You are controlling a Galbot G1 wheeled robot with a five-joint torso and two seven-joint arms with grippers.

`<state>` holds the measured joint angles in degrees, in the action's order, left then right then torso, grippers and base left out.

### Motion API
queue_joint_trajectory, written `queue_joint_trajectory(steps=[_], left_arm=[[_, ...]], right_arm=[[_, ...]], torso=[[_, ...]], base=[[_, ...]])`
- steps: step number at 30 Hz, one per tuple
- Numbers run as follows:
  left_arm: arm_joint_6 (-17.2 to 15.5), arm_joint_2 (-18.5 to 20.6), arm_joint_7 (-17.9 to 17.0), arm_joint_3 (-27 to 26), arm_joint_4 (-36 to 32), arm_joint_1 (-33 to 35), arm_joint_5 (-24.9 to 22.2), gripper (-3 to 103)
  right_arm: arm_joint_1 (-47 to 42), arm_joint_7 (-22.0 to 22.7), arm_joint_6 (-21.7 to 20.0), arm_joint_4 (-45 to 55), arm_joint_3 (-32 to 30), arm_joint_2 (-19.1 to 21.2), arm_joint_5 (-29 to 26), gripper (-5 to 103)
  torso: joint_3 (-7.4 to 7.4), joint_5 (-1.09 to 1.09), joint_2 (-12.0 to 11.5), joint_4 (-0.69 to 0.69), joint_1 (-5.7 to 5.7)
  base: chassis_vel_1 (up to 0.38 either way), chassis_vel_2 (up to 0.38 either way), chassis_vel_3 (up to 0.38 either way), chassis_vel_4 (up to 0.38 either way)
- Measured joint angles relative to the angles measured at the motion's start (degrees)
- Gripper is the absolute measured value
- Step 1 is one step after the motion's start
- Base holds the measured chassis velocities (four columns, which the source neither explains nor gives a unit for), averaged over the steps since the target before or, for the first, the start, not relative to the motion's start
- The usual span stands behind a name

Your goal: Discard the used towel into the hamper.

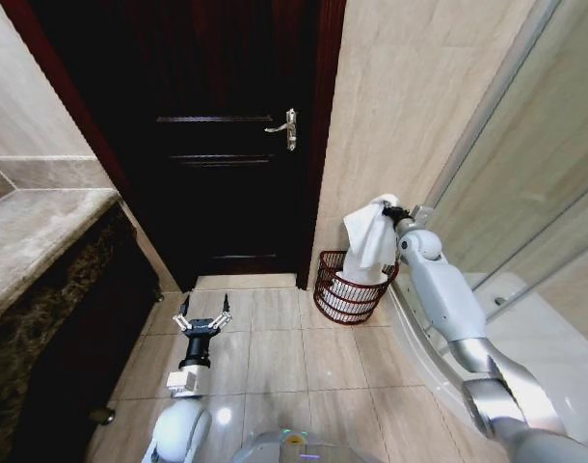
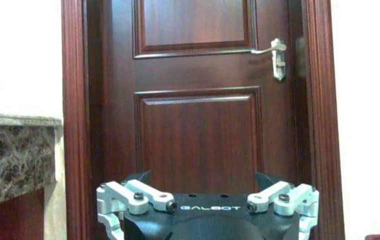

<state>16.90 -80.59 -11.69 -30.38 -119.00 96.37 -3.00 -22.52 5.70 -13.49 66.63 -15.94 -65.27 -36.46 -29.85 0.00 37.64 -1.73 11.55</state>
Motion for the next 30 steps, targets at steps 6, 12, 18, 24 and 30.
queue_joint_trajectory(steps=[6,12,18,24,30], left_arm=[[0.1,0.1,0.0,-0.5,-0.5,0.4,-0.1,100],[0.4,0.1,-0.1,-0.8,-0.7,0.7,-0.1,100],[0.7,-0.1,-0.2,-0.8,-0.9,1.0,-0.1,100],[0.9,-0.3,-0.2,-1.2,-1.3,1.2,-0.1,100],[1.1,-0.4,-0.2,-1.6,-1.6,1.5,-0.1,100]], right_arm=[[-0.1,-2.0,1.8,-6.2,-1.1,-1.9,3.3,6],[-1.5,-3.3,2.9,-8.5,-2.2,-2.9,5.6,6],[-2.9,-3.8,3.5,-10.5,-3.1,-4.0,6.9,6],[-3.4,-3.8,1.8,-11.0,-3.8,-4.7,6.1,6],[-3.6,-3.6,-2.0,-11.7,-4.1,-5.0,4.0,6]], torso=[[-0.05,-0.01,0.1,0.0,0.03],[-0.07,0.0,0.1,-0.01,0.05],[-0.1,0.01,0.2,0.0,0.07],[-0.11,0.01,0.2,0.0,0.08],[-0.12,0.01,0.2,-0.01,0.09]], base=[[0.0,0.0,0.0,0.0],[0.0,0.0,0.0,0.0],[0.0,0.0,0.0,0.0],[0.0,0.0,0.0,0.0],[0.0,0.0,0.0,0.0]])
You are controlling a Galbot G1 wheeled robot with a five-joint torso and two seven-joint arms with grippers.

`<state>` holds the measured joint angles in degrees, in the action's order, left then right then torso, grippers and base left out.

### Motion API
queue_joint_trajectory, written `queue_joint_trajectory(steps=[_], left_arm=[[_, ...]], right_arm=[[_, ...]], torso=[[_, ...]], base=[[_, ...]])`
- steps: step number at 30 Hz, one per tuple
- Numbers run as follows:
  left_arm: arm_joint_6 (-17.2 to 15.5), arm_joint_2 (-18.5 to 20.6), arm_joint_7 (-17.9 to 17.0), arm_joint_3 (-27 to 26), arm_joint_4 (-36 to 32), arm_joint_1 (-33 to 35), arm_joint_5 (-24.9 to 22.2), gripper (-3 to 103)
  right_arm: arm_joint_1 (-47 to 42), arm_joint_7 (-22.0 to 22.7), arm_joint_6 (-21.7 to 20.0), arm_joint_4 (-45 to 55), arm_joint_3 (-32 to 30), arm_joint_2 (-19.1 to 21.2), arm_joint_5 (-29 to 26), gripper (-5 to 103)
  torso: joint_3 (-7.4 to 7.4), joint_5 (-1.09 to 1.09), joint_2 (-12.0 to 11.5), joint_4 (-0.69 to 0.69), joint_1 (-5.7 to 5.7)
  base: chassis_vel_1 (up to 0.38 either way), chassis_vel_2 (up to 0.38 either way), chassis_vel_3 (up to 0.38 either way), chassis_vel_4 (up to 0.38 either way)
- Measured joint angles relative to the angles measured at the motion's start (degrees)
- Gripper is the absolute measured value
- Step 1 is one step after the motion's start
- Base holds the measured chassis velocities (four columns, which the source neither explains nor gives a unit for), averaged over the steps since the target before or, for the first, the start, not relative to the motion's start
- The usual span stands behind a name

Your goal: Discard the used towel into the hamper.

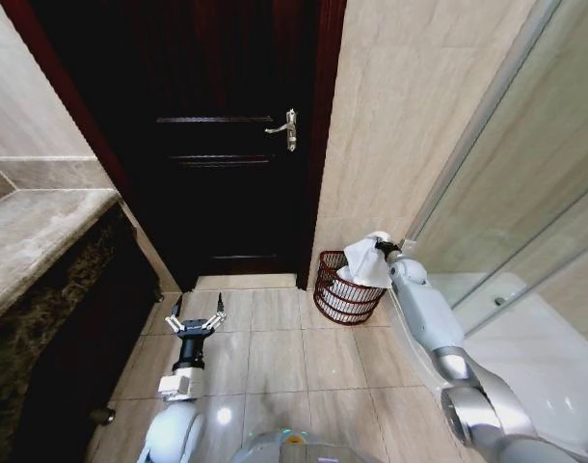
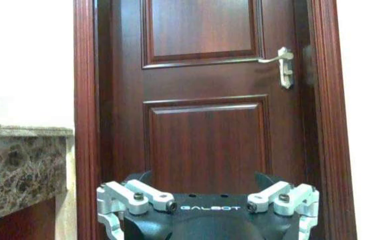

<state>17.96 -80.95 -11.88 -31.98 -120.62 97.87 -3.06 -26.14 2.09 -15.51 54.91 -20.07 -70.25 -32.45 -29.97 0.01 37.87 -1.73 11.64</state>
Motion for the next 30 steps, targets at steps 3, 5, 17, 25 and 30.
queue_joint_trajectory(steps=[3,5,17,25,30], left_arm=[[0.1,-0.1,0.0,0.1,-0.2,0.0,0.0,100],[0.1,-0.1,0.0,0.2,-0.3,0.0,0.0,100],[-0.9,0.7,0.1,0.8,-1.7,-0.4,-0.2,100],[-4.3,3.5,-0.8,1.6,-3.3,1.0,-4.1,100],[-4.8,3.9,-0.8,2.3,-2.9,0.8,-4.4,100]], right_arm=[[-1.2,0.0,-3.6,0.6,-0.1,-0.1,-2.2,6],[-1.7,0.1,-4.5,1.2,-0.1,-0.2,-2.7,6],[-1.6,0.9,-18.4,4.4,-1.1,-0.6,-7.7,6],[-0.6,-0.7,-26.9,4.1,0.0,1.4,-10.5,6],[-1.4,-2.0,-26.9,2.8,-0.1,1.1,-9.9,6]], torso=[[-0.01,-0.01,0.0,0.01,0.01],[-0.02,-0.01,0.0,0.01,0.01],[-0.03,-0.01,0.0,0.01,0.02],[-0.03,0.0,0.1,0.01,0.02],[-0.03,-0.01,0.1,0.01,0.02]], base=[[0.0,0.0,0.0,0.0],[0.0,0.0,0.0,0.0],[0.0,0.0,0.0,0.0],[0.0,0.0,0.0,0.0],[0.0,0.0,0.0,0.0]])
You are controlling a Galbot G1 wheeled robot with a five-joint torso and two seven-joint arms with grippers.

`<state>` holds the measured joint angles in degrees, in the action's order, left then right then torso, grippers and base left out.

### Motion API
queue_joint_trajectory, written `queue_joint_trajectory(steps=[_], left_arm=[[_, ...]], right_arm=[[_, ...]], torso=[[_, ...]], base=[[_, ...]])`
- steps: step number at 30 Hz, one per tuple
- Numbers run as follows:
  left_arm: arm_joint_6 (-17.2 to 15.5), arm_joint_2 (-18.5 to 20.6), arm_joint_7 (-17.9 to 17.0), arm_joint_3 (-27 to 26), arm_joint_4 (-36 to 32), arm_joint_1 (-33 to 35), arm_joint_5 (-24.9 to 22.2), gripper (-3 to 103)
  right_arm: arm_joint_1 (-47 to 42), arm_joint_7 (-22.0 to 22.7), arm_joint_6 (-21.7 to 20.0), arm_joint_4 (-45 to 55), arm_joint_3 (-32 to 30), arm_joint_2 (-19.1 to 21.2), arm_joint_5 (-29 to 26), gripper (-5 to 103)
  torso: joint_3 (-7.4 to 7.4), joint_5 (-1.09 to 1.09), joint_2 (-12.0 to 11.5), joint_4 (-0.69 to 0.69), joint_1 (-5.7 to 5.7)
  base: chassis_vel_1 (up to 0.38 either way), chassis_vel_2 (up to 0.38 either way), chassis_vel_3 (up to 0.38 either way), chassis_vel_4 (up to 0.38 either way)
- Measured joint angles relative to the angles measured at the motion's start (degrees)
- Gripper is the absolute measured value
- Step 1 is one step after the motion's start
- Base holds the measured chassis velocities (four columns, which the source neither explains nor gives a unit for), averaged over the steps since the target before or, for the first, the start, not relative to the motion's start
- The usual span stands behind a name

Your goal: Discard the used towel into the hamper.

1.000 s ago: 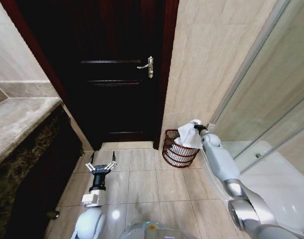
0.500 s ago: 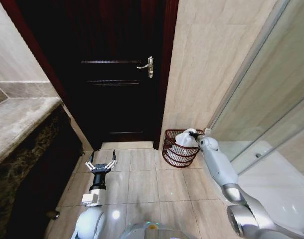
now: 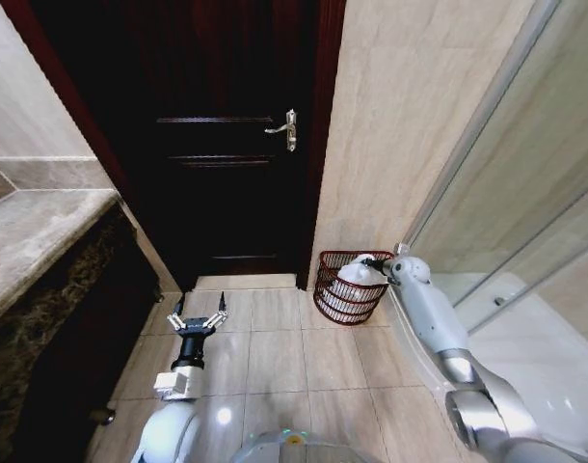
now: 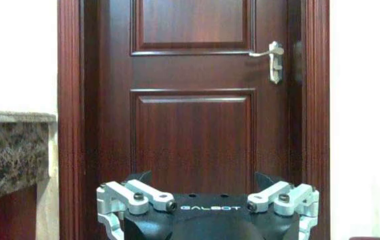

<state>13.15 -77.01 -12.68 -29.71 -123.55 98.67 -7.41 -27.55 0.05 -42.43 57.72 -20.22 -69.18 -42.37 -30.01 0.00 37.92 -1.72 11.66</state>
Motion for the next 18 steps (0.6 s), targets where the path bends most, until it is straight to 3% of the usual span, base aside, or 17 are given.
queue_joint_trajectory(steps=[10,18], left_arm=[[0.3,-0.1,0.0,0.2,1.2,0.0,0.3,100],[0.7,0.1,0.0,-0.1,0.6,0.9,1.0,100]], right_arm=[[-0.4,-3.0,0.3,-3.8,-1.8,-2.0,4.2,6],[2.8,-9.3,3.5,-12.7,-5.6,-5.9,14.2,6]], torso=[[0.0,0.0,0.0,0.0,0.0],[0.0,0.02,0.0,-0.01,0.0]], base=[[0.0,0.0,0.0,0.0],[0.0,0.0,0.0,0.0]])
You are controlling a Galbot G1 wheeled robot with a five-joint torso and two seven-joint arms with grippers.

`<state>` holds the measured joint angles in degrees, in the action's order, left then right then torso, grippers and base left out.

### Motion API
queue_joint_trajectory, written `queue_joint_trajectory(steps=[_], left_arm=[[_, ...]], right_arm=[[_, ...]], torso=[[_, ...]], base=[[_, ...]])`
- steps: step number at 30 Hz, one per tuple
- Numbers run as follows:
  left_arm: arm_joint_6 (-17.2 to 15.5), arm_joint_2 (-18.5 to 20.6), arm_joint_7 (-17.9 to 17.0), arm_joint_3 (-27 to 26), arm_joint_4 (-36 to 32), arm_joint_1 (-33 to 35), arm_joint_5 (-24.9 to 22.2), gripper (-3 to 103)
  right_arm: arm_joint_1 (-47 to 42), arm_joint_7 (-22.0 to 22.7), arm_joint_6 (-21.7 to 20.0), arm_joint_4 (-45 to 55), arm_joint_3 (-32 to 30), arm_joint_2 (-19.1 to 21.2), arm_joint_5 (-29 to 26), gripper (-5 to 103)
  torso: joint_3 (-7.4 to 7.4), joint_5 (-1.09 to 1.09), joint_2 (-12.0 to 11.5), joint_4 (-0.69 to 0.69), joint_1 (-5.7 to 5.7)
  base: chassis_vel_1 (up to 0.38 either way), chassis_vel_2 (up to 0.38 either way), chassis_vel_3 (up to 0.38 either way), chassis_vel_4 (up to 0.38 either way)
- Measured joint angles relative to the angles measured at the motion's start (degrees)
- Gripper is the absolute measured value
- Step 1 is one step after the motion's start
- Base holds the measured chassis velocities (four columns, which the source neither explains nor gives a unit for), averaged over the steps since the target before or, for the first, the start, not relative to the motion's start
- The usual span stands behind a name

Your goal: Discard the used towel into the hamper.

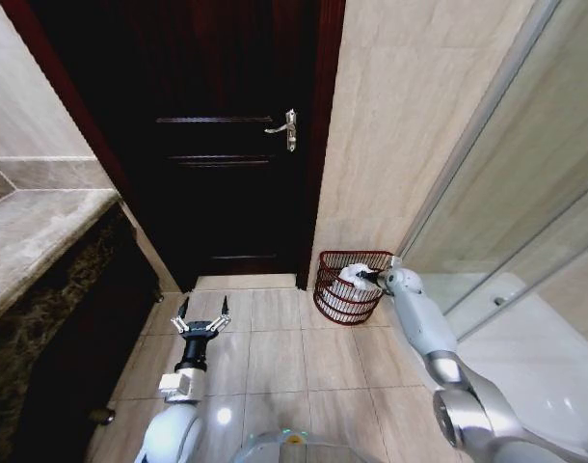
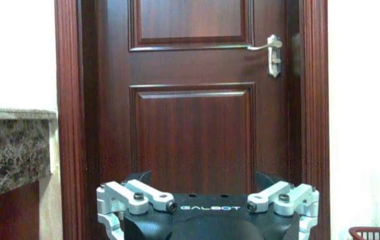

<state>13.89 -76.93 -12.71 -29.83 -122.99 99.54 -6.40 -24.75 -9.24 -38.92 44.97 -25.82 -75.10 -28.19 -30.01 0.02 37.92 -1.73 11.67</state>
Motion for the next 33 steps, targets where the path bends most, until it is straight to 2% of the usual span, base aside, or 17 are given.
queue_joint_trajectory(steps=[2,4,5,7,8,15,22,25,26,29,30,33], left_arm=[[0.1,0.0,0.0,0.0,-0.2,0.2,0.1,100],[0.3,-0.1,0.0,-0.1,-0.7,0.6,0.3,100],[0.3,-0.1,0.0,-0.1,-0.7,0.6,0.3,100],[0.5,0.0,0.0,-0.2,-0.9,0.8,0.3,100],[0.6,0.1,0.0,-0.3,-1.0,0.9,0.3,100],[1.1,0.4,0.2,-0.6,-0.9,0.8,0.4,100],[1.3,0.6,0.3,-0.6,-1.1,0.8,0.4,100],[1.3,0.6,0.4,-0.6,-1.3,0.8,0.4,100],[1.3,0.6,0.4,-0.6,-1.3,0.8,0.4,100],[1.3,0.7,0.5,-0.5,-1.5,0.8,0.4,100],[1.3,0.7,0.5,-0.5,-1.5,0.8,0.4,100],[1.3,1.0,1.3,-0.8,-2.0,0.9,-0.3,100]], right_arm=[[0.9,-0.9,0.9,-1.8,-0.8,-0.7,2.1,6],[2.3,-2.7,5.0,-5.3,-1.7,-1.8,6.0,6],[2.3,-2.7,5.0,-5.3,-1.7,-1.8,6.0,6],[3.6,-2.6,10.8,-8.4,-1.9,-2.8,8.8,6],[3.9,-2.3,11.5,-8.6,-1.9,-3.1,9.0,6],[5.4,0.6,14.8,-8.4,-1.2,-3.9,12.3,6],[5.6,1.8,12.2,-8.8,-1.4,-3.8,16.4,4],[3.5,1.8,11.4,-6.7,-1.3,-3.2,18.0,18],[3.5,1.8,11.4,-6.7,-1.3,-3.2,18.0,18],[2.8,3.8,9.8,-4.1,-1.4,-2.5,15.2,33],[2.8,3.8,9.8,-4.1,-1.4,-2.5,15.2,33],[2.3,6.0,7.0,-0.4,-1.4,-0.9,11.6,50]], torso=[[0.0,-0.01,0.0,0.0,0.0],[0.0,-0.01,0.0,-0.01,0.0],[0.0,-0.01,0.0,-0.01,0.0],[-0.01,-0.02,0.0,0.0,0.01],[-0.01,-0.03,0.0,0.0,0.01],[-0.01,0.01,0.0,0.0,0.01],[-0.01,-0.01,0.0,0.0,0.01],[-0.01,-0.03,0.0,0.01,0.01],[-0.01,-0.03,0.0,0.01,0.01],[-0.01,-0.02,0.0,0.01,0.0],[-0.01,-0.02,0.0,0.01,0.0],[0.0,-0.02,0.0,-0.01,0.0]], base=[[0.0,0.0,0.0,0.0],[0.0,0.0,0.0,0.0],[0.0,0.0,0.0,0.0],[0.0,0.0,0.0,0.0],[0.0,0.0,0.0,0.0],[0.0,0.0,0.0,0.0],[0.0,0.0,0.0,0.0],[0.0,0.0,0.0,0.0],[0.0,0.0,0.0,0.0],[0.0,0.0,0.0,0.0],[0.0,0.0,0.0,0.0],[0.0,0.0,0.0,0.0]])
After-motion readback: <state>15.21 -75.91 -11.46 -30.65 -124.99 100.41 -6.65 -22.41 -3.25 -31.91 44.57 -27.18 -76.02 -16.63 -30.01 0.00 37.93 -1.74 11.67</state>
